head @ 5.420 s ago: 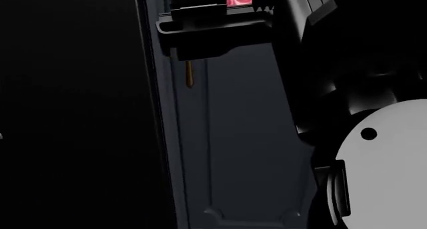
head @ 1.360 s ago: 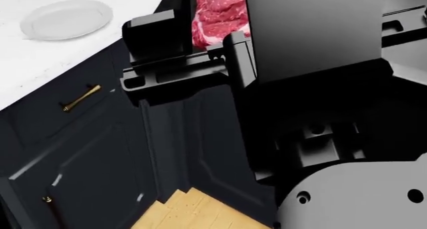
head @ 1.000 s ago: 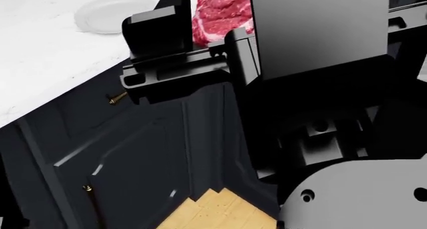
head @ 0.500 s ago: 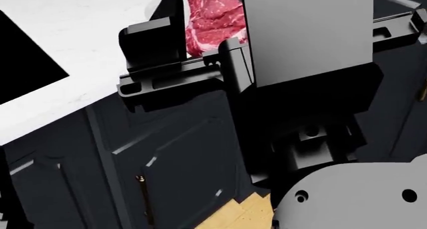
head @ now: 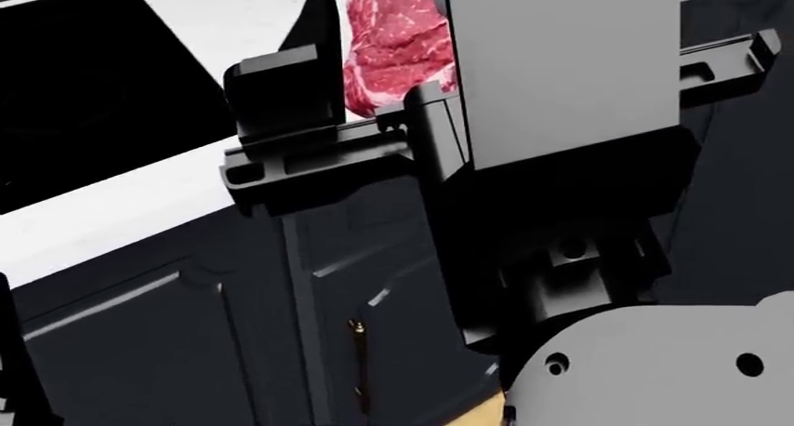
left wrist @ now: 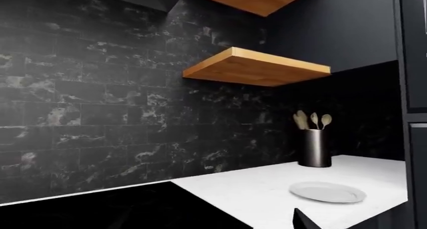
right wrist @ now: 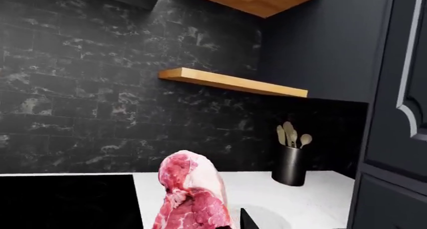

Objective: Pick the steak from the top rack in the oven and place it on the plate on the counter.

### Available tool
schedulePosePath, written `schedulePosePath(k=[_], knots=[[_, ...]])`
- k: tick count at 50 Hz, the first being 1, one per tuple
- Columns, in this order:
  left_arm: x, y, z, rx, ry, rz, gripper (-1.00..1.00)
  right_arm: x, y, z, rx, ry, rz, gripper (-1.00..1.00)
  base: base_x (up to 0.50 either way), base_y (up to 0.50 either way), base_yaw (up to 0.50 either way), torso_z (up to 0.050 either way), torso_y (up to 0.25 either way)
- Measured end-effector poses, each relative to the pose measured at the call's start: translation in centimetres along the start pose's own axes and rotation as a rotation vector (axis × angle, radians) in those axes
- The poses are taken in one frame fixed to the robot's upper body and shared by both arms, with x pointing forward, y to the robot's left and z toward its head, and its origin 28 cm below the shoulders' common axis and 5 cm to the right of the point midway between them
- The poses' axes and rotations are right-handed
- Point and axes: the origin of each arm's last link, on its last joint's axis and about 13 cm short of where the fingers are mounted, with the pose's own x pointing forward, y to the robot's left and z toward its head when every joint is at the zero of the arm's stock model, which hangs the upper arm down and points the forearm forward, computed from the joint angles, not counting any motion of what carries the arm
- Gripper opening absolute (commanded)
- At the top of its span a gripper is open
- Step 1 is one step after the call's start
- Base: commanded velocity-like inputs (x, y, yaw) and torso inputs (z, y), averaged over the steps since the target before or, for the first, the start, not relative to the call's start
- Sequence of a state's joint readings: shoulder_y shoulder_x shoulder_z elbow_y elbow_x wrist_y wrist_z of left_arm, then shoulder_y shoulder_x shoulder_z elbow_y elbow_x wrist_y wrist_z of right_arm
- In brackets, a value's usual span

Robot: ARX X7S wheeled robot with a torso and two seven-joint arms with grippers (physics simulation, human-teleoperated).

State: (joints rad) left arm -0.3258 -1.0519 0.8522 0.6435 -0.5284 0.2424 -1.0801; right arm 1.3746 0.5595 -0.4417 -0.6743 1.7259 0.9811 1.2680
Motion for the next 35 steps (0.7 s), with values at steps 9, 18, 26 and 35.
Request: schedulePosePath(k=[9, 18, 26, 35], knots=[[-0.1, -0.1, 0.1, 0.000, -0.003, -0.003, 1.00, 0.0, 0.0, -0.3, 0.016, 0.015, 0.012, -1.00, 0.02, -0.02, 0.03, 0.000, 0.001], [-0.3, -0.2, 0.4, 0.004, -0.015, -0.009, 1.00, 0.1, 0.0, -0.6, 0.042, 0.030, 0.034, -1.00, 0.41, -0.28, 0.00, 0.000, 0.001], [-0.5, -0.3, 0.7, 0.008, -0.024, -0.013, 1.00, 0.3, 0.0, -0.9, 0.052, 0.033, 0.042, -1.00, 0.43, -0.26, 0.00, 0.000, 0.000], [-0.8, -0.1, 1.5, 0.015, -0.041, -0.009, 1.00, 0.6, 0.0, -1.2, 0.072, 0.035, 0.045, -1.00, 0.47, 0.28, 0.00, 0.000, 0.001]])
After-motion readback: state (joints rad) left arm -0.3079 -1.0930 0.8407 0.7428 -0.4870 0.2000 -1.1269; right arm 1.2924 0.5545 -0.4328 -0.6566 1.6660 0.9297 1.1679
